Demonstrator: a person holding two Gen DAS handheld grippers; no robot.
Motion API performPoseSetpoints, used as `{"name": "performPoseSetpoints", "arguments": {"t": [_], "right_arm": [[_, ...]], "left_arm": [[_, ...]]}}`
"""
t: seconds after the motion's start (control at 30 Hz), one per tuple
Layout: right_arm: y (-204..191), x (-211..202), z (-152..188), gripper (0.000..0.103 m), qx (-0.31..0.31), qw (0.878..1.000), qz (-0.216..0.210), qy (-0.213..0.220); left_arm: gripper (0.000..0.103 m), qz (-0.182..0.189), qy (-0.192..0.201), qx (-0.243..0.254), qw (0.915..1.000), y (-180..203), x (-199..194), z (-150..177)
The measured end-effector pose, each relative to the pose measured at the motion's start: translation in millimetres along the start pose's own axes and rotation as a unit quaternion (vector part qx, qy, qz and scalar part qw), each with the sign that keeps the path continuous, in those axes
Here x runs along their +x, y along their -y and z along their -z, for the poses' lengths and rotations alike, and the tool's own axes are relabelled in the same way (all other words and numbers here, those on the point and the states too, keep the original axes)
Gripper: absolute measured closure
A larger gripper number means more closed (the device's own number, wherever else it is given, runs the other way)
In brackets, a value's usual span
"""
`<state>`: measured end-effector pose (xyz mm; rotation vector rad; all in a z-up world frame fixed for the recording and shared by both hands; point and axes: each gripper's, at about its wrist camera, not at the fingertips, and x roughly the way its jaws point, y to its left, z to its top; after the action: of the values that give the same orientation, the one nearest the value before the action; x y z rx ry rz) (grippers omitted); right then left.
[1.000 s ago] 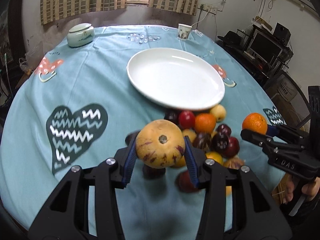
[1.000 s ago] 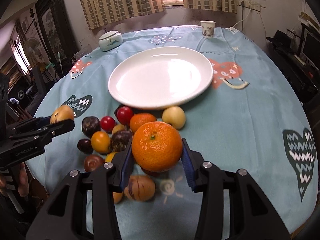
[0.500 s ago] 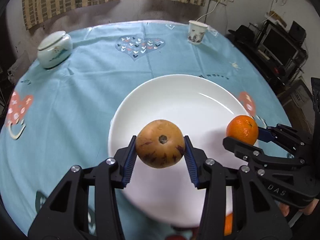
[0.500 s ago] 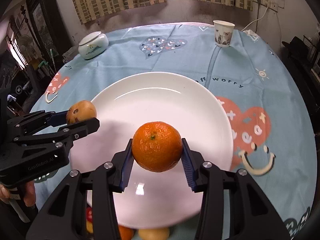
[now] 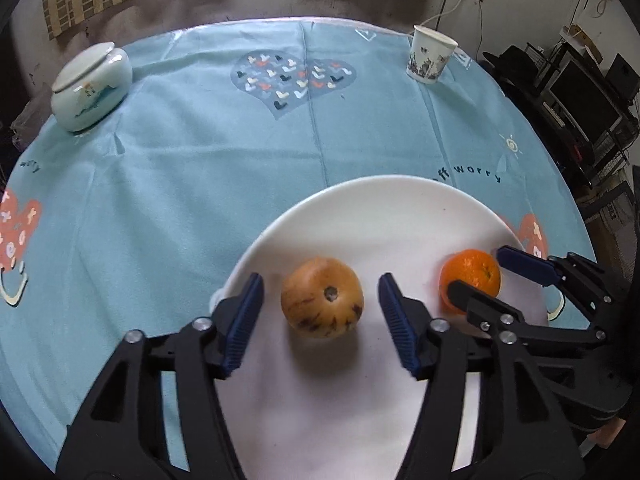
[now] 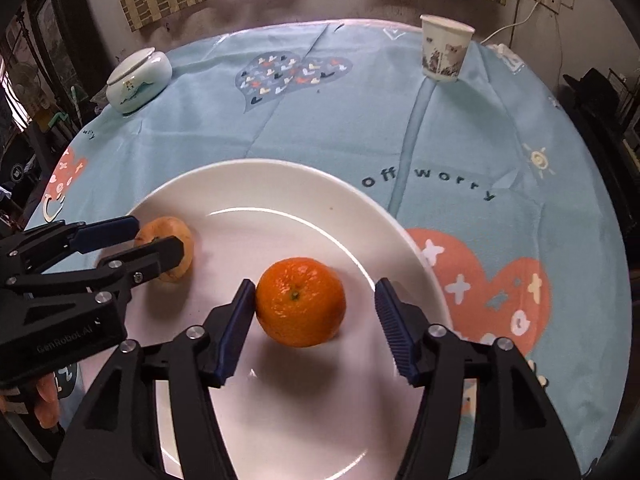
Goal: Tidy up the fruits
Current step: 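Carry both fruits onto the white plate and open both tools, then grasp a striped pepino with the right tool while the left tool grasps a dark tomato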
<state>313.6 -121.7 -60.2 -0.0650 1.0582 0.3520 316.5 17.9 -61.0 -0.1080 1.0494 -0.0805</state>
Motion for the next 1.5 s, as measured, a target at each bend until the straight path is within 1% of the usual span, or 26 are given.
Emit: {"name": "performPoseSetpoints", "arguments": {"t": [0.03, 0.1, 0.13, 0.17, 0.2, 0.23, 0.3, 0.33, 0.37, 0.5, 0.53, 0.63, 0.7, 0.73, 0.83, 0.97, 1.1, 1.23, 1.27, 1.3, 1.33, 1.37, 1.4, 1.47, 1.5], "right_arm": [[0, -12, 2, 0.036, 0.000, 1.000, 0.001, 0.012], [1, -36, 7, 0.033, 0.003, 1.000, 0.009, 0.027], [0, -48, 13, 0.031, 0.004, 0.999, 0.010, 0.032], [-1, -60, 21, 0.020, 0.005, 0.999, 0.010, 0.038], [-5, -75, 33, 0.005, 0.004, 0.999, 0.001, 0.047], [-8, -87, 46, 0.001, 0.001, 0.998, -0.008, 0.060], [-20, -110, 78, 0.001, -0.014, 0.996, -0.014, 0.087], [-27, -116, 91, 0.001, -0.023, 0.996, -0.010, 0.085], [-33, -122, 106, 0.001, -0.033, 0.996, -0.006, 0.084], [-48, -144, 173, 0.001, -0.033, 0.995, -0.005, 0.090], [-50, -149, 188, 0.001, -0.027, 0.996, -0.008, 0.089], [-54, -163, 223, 0.001, -0.011, 0.995, -0.022, 0.092], [-55, -169, 239, 0.001, -0.004, 0.996, -0.027, 0.089], [-56, -171, 246, 0.001, -0.002, 0.996, -0.028, 0.085], [-56, -172, 257, 0.001, 0.008, 0.997, -0.012, 0.074], [-53, -171, 266, 0.001, 0.019, 0.998, -0.005, 0.064], [-56, -168, 274, 0.001, 0.012, 0.998, -0.002, 0.055], [-55, -155, 277, 0.001, 0.009, 0.999, 0.004, 0.037], [-55, -152, 278, 0.002, 0.008, 0.999, 0.004, 0.033], [-56, -149, 278, 0.013, 0.007, 1.000, 0.001, 0.030], [-56, -145, 278, 0.021, 0.004, 1.000, -0.007, 0.023], [-56, -140, 278, 0.034, 0.003, 1.000, -0.016, 0.014], [-57, -132, 278, 0.037, 0.003, 1.000, -0.027, 0.003], [-59, -119, 277, 0.038, 0.004, 0.999, -0.041, -0.013], [-62, -116, 276, 0.038, -0.001, 0.999, -0.038, -0.006]], "left_arm": [[0.017, -0.009, 0.018, -0.002, 0.9998, -2, -14, 1], [0.014, -0.024, 0.040, -0.001, 0.9989, -3, -37, 6], [0.009, -0.036, 0.049, 0.003, 0.9982, -2, -52, 12], [0.004, -0.044, 0.058, 0.004, 0.9973, -2, -65, 20], [0.003, -0.047, 0.068, 0.003, 0.9965, -2, -77, 29], [0.003, -0.045, 0.082, 0.001, 0.9956, -3, -92, 43], [0.002, -0.034, 0.088, -0.008, 0.9955, -5, -110, 70], [0.002, -0.022, 0.086, -0.014, 0.9959, -8, -118, 90], [0.002, -0.017, 0.083, -0.016, 0.9962, -8, -122, 106], [0.002, -0.017, 0.074, -0.021, 0.9969, -12, -134, 175], [0.002, -0.020, 0.078, -0.026, 0.9964, -13, -139, 194], [0.002, -0.030, 0.091, -0.026, 0.9951, -12, -151, 231], [0.002, -0.042, 0.090, -0.014, 0.9949, -9, -156, 247], [0.002, -0.043, 0.090, -0.009, 0.9950, -8, -158, 251], [0.002, -0.047, 0.093, -0.002, 0.9946, -6, -166, 262], [0.002, -0.048, 0.097, 0.003, 0.9941, -3, -174, 273], [0.002, -0.049, 0.084, 0.014, 0.9951, -1, -171, 280], [0.002, -0.047, 0.058, 0.023, 0.9970, 1, -159, 286], [0.002, -0.044, 0.052, 0.024, 0.9974, 2, -156, 287], [0.002, -0.042, 0.048, 0.026, 0.9976, 2, -153, 288], [0.002, -0.040, 0.043, 0.027, 0.9979, 2, -151, 289], [0.002, -0.039, 0.040, 0.028, 0.9981, 3, -149, 290], [0.002, -0.037, 0.037, 0.028, 0.9983, 3, -147, 291], [0.002, -0.034, 0.032, 0.028, 0.9985, 3, -145, 291], [0.002, -0.033, 0.031, 0.030, 0.9985, 4, -145, 292]]}}
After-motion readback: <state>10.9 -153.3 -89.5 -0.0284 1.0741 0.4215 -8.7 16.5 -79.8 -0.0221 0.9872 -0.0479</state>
